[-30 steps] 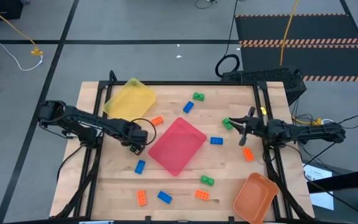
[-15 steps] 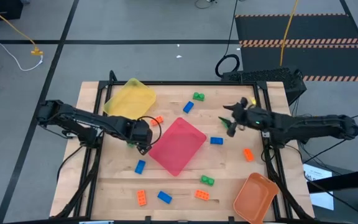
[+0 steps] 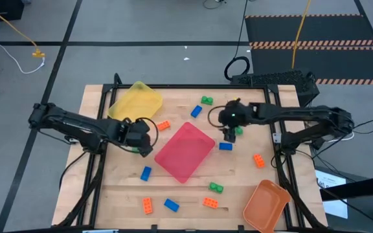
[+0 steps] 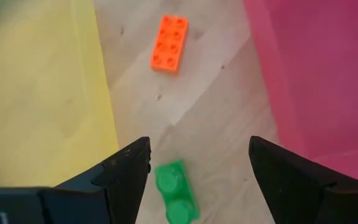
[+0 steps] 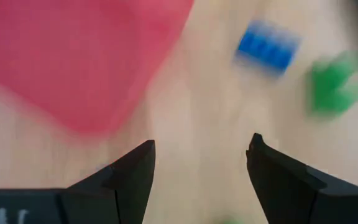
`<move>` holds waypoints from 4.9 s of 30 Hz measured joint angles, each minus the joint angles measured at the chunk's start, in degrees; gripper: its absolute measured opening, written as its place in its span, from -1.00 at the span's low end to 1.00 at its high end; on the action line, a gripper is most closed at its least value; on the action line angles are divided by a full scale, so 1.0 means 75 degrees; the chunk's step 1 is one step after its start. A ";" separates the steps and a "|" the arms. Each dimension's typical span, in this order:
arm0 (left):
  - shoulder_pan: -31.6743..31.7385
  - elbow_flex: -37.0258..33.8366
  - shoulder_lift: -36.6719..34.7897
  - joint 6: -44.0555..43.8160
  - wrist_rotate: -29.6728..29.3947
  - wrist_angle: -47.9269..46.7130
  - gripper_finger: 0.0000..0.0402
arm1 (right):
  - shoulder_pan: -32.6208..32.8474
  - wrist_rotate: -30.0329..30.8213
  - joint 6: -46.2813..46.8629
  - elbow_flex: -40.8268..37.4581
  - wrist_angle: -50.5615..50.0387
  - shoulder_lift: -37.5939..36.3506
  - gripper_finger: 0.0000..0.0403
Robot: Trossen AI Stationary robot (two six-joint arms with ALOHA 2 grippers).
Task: Sort & place blocks by color
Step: Put the blue game piece into the orange bin, then put the green game piece into the red bin
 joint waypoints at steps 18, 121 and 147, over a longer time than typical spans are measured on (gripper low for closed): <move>-0.0067 -0.0003 -0.0233 0.0594 -0.0773 0.0786 0.37 | 0.1662 -0.0500 0.1497 -0.0321 -0.1241 0.0340 0.18; -0.0099 -0.0597 -0.0220 0.0451 -0.1198 0.2779 0.37 | 0.8601 -0.0535 0.7419 0.0322 -0.2881 -0.1512 -0.41; -0.0139 -0.0597 -0.0220 0.0572 -0.1044 0.2824 0.37 | 0.9959 -0.0505 1.0052 0.0319 -0.2872 -0.0437 0.39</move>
